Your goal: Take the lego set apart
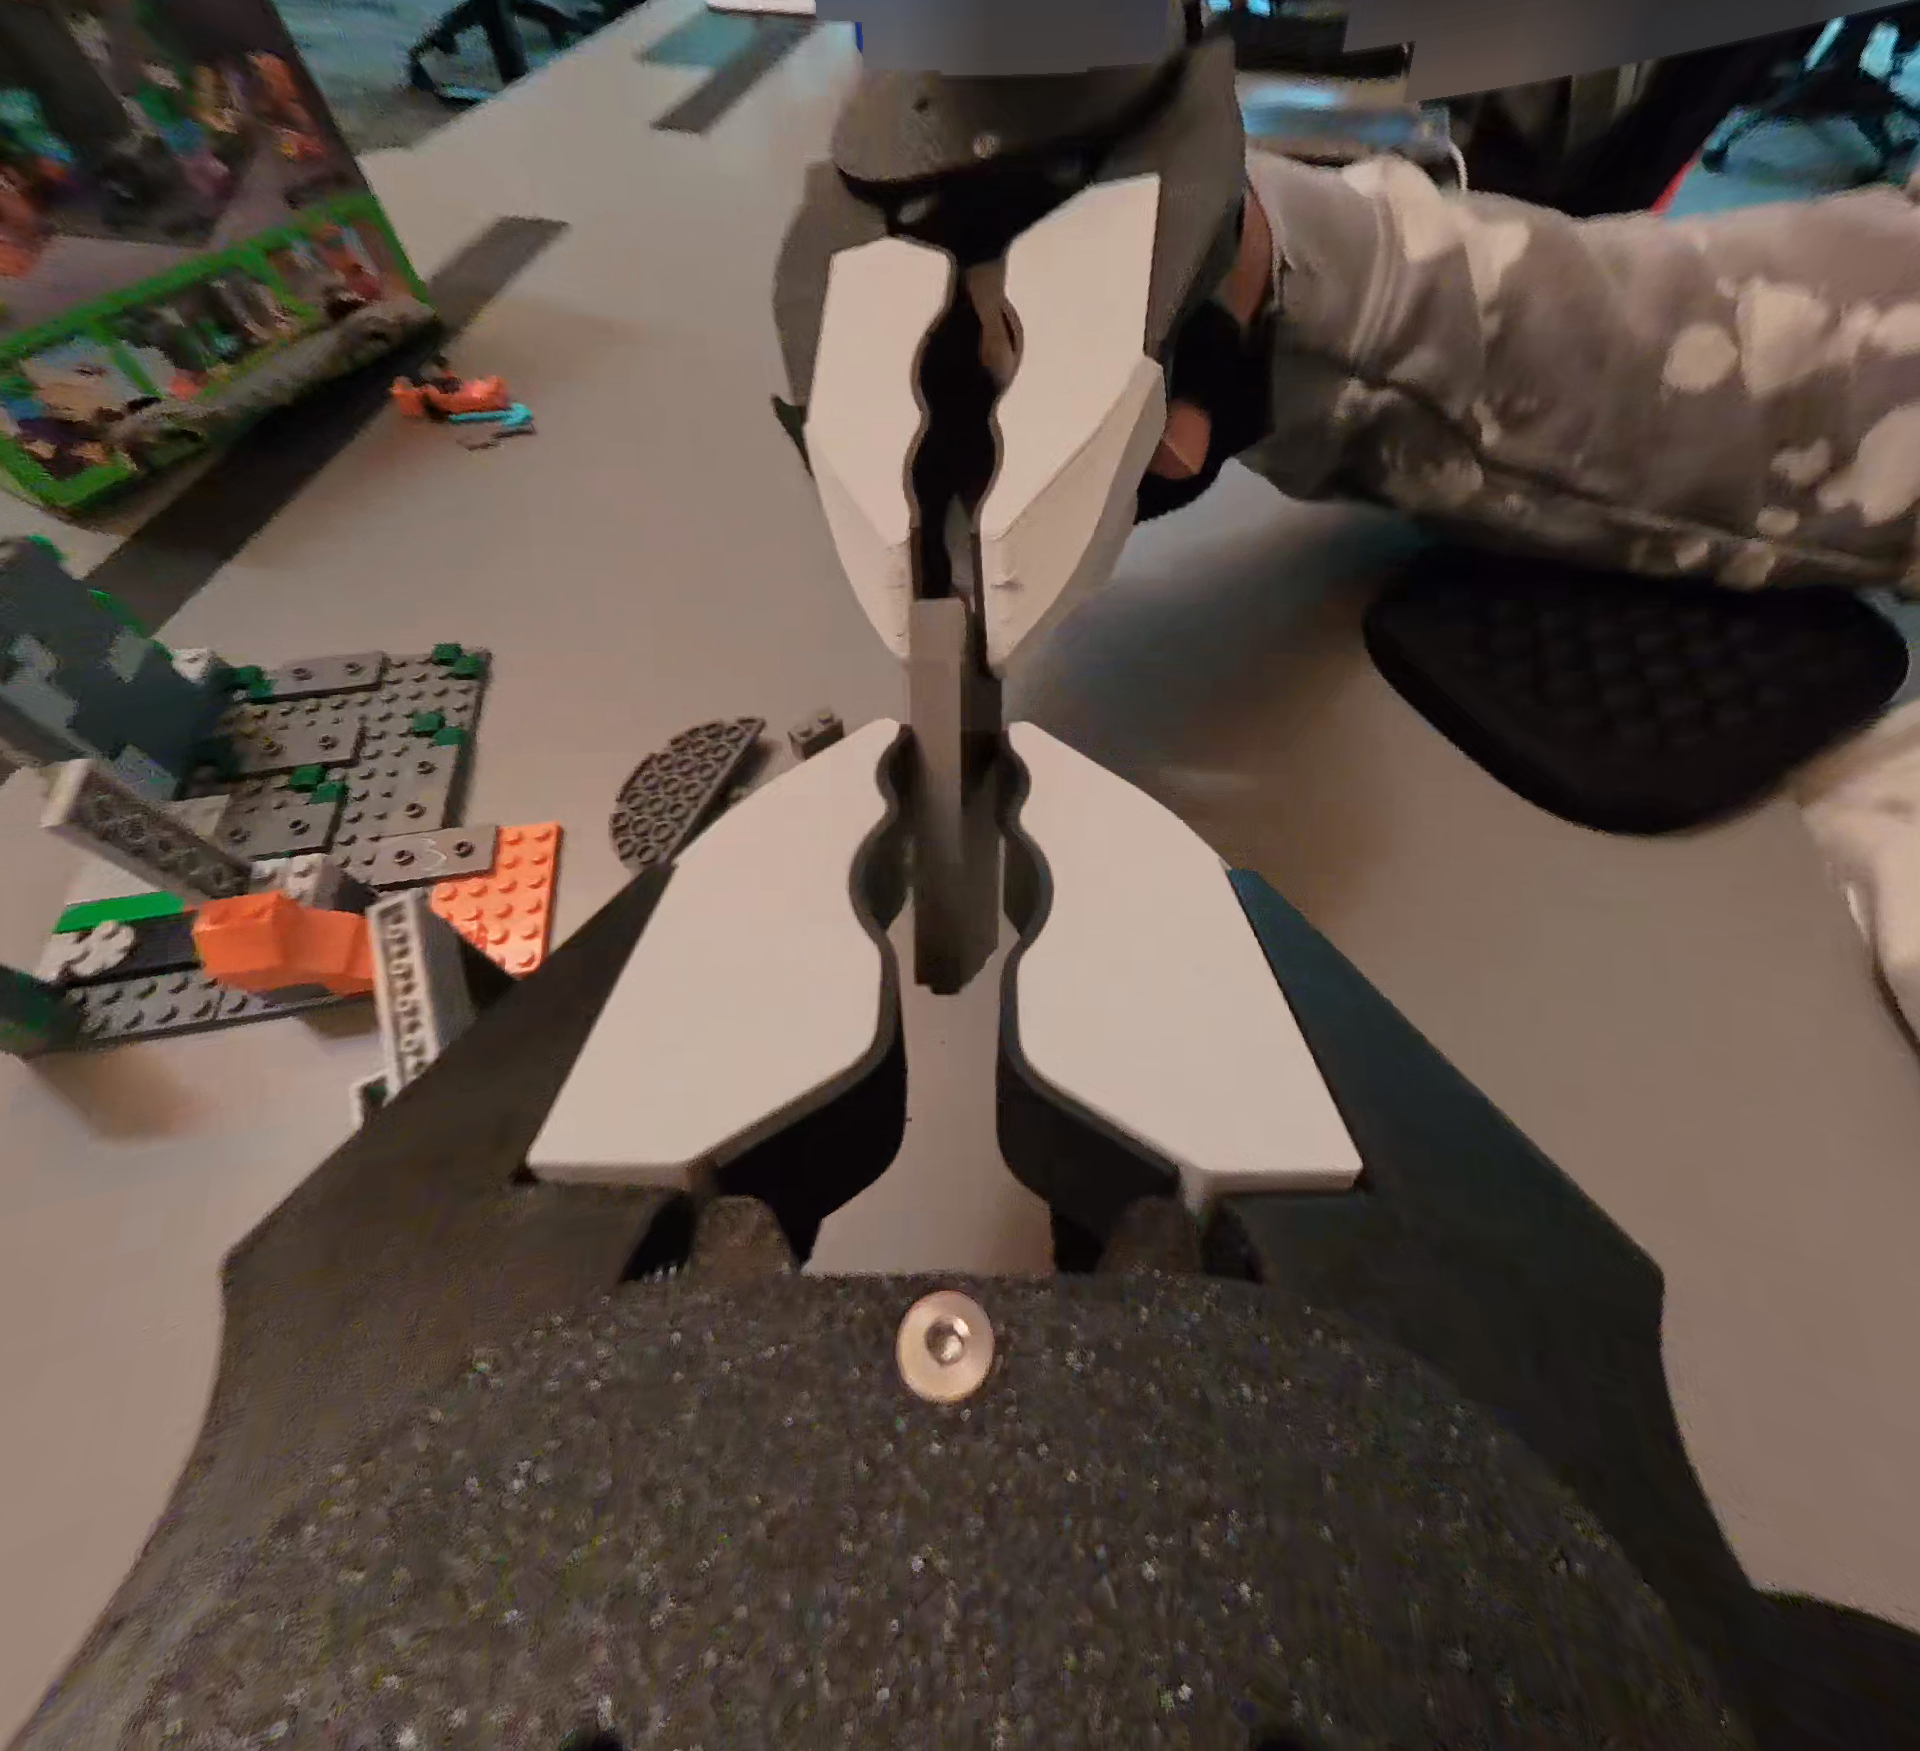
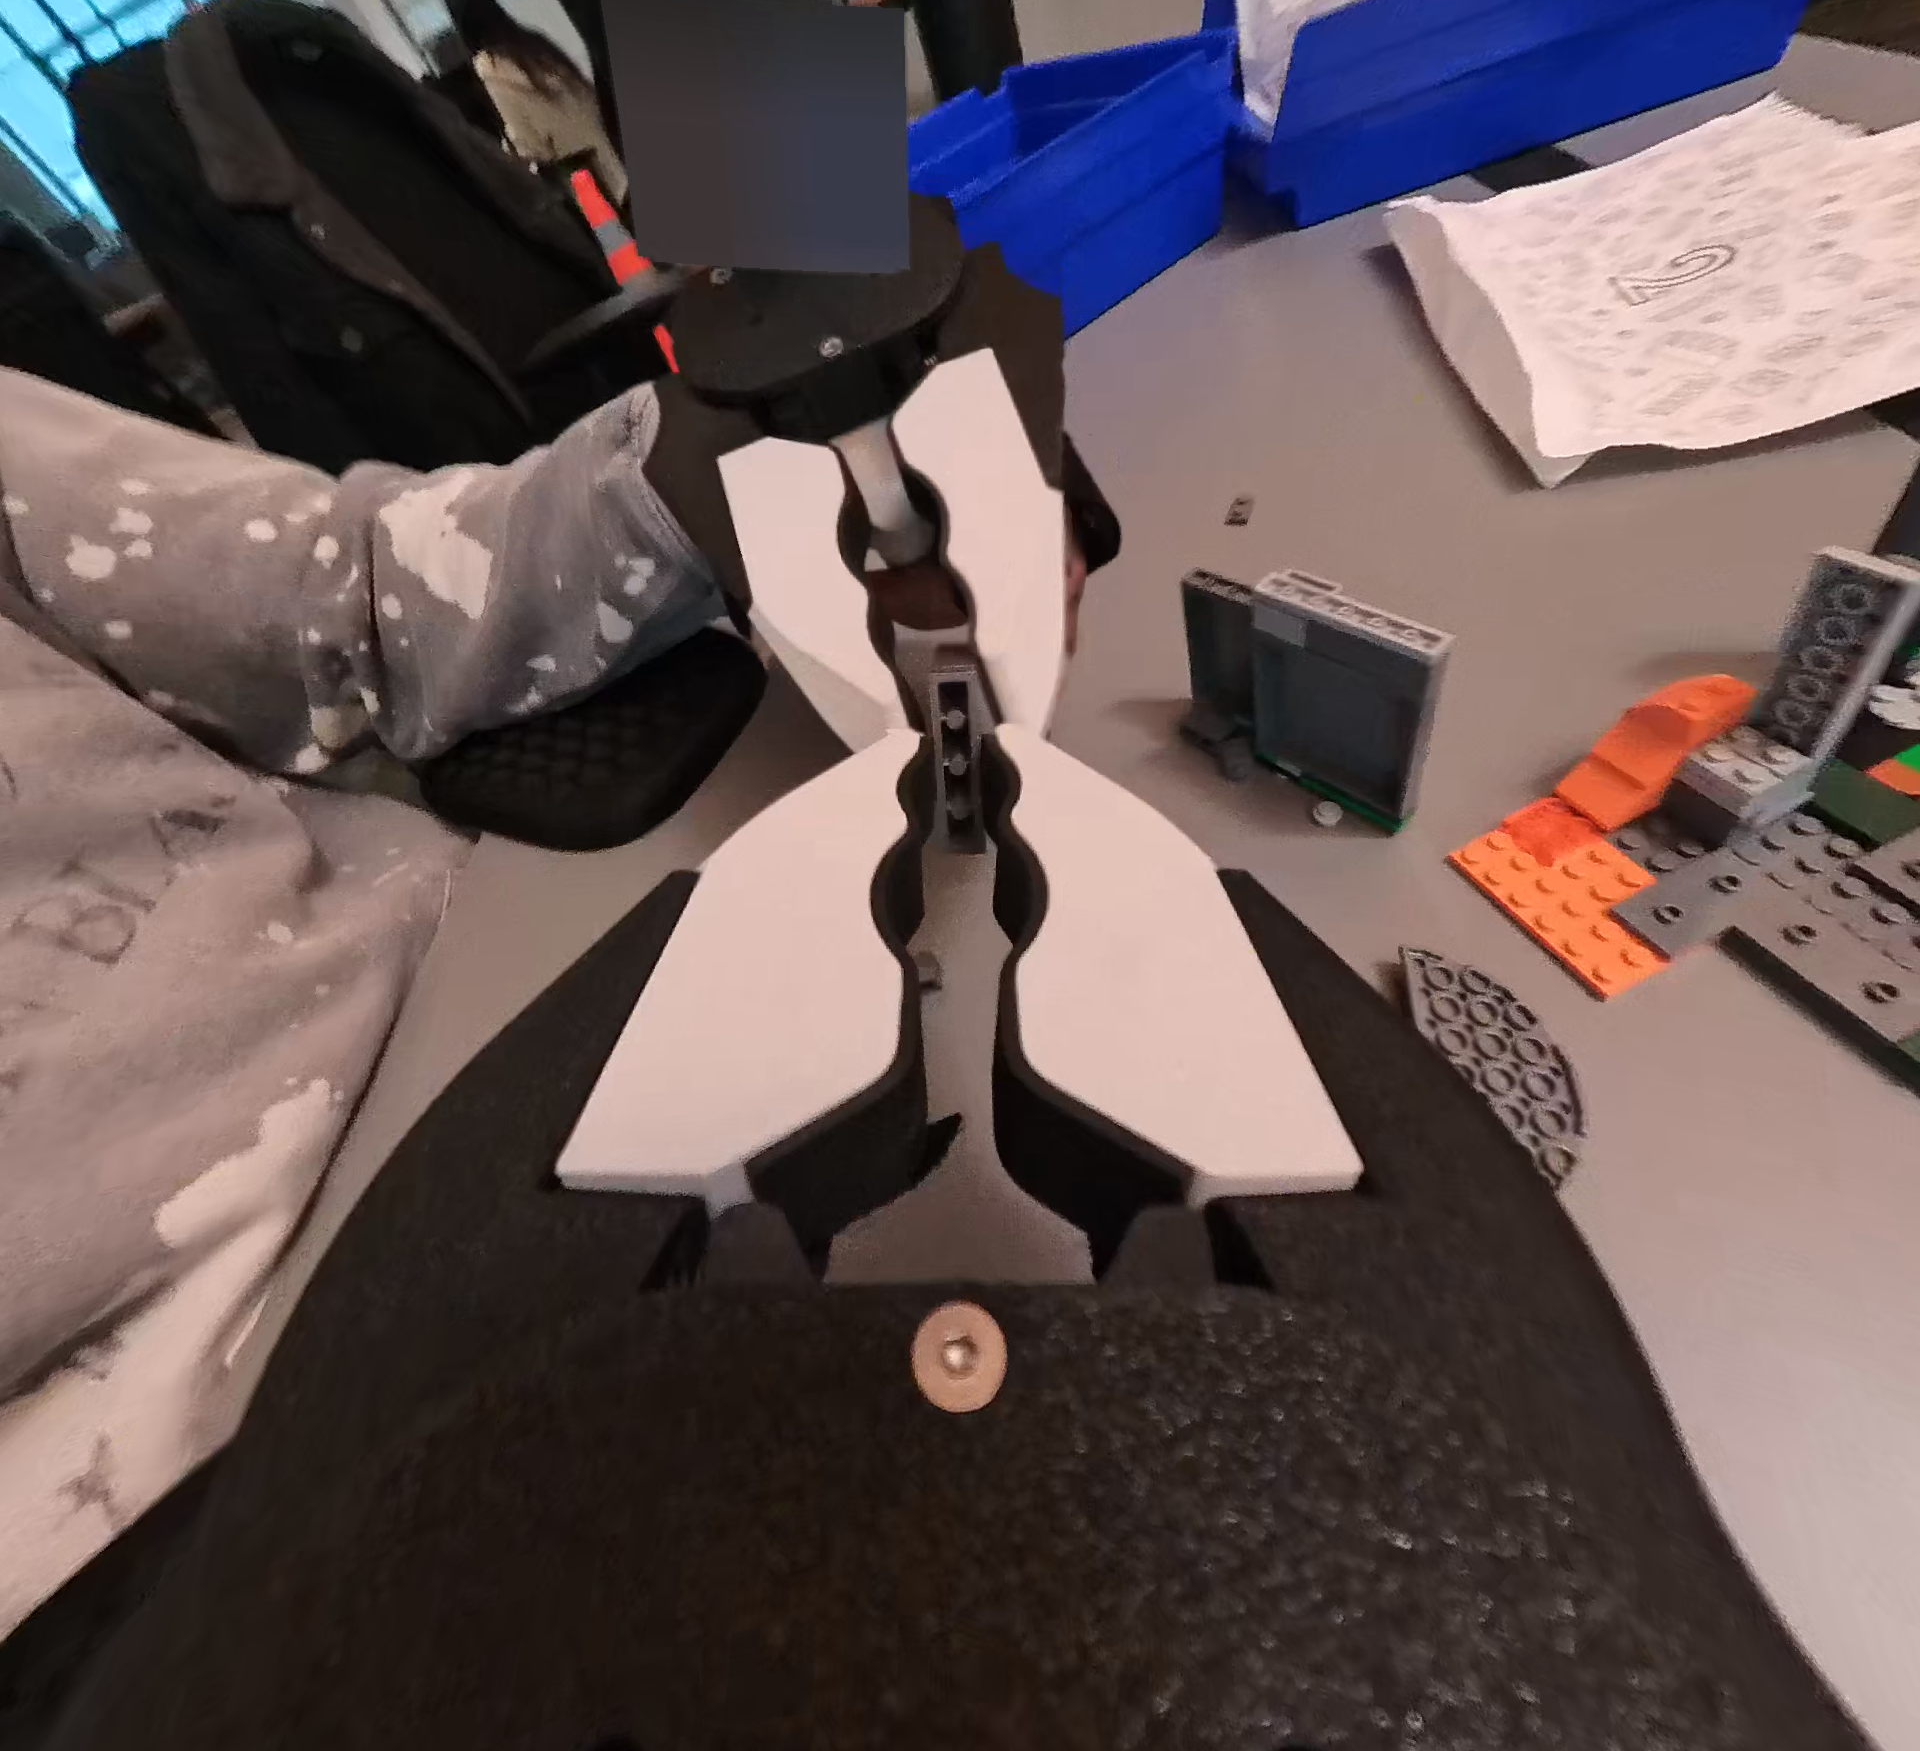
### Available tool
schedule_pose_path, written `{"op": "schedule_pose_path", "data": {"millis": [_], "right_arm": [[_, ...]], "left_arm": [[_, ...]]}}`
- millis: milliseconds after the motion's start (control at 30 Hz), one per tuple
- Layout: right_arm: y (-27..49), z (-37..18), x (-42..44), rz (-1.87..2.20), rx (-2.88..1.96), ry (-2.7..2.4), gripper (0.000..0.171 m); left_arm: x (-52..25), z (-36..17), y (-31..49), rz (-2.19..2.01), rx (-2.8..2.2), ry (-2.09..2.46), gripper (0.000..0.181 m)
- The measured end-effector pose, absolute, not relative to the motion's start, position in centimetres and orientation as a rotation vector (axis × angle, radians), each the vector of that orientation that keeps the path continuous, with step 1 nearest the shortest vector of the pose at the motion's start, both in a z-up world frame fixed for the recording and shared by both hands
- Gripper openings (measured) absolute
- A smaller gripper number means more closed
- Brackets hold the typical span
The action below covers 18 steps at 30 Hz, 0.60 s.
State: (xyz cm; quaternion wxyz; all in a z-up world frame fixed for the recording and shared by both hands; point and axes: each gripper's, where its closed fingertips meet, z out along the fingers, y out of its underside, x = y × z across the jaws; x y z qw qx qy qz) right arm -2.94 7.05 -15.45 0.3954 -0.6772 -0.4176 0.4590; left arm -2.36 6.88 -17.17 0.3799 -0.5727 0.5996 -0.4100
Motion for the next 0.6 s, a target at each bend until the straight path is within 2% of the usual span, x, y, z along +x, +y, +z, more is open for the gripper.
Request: {"op": "schedule_pose_path", "data": {"millis": [67, 233, 333, 467, 600], "right_arm": [[6.4, -15.6, -3.0, 1.182, -1.696, -1.108, 0.009], [3.5, -13.9, -3.1, 1.413, -1.563, -1.2, 0.008], [2.4, -11.5, -1.9, 1.592, -1.422, -1.165, 0.007], [4.3, -13.2, -0.8, 1.354, -1.582, -1.144, 0.008], [6.2, -19.0, -0.1, 0.97, -1.872, -1.256, 0.008]], "left_arm": [[-2.4, -17.4, 6.1, -1.079, -1.455, 1.575, 0.009], [-2.5, -15.9, 3.3, -1.202, -1.3, 1.666, 0.009], [-3.0, -17.2, 2.4, -1.179, -1.278, 1.747, 0.009], [-3.2, -17.2, 3.4, -1.178, -1.328, 1.686, 0.009], [-3.3, -17.6, 5.1, -1.138, -1.399, 1.62, 0.008]]}}
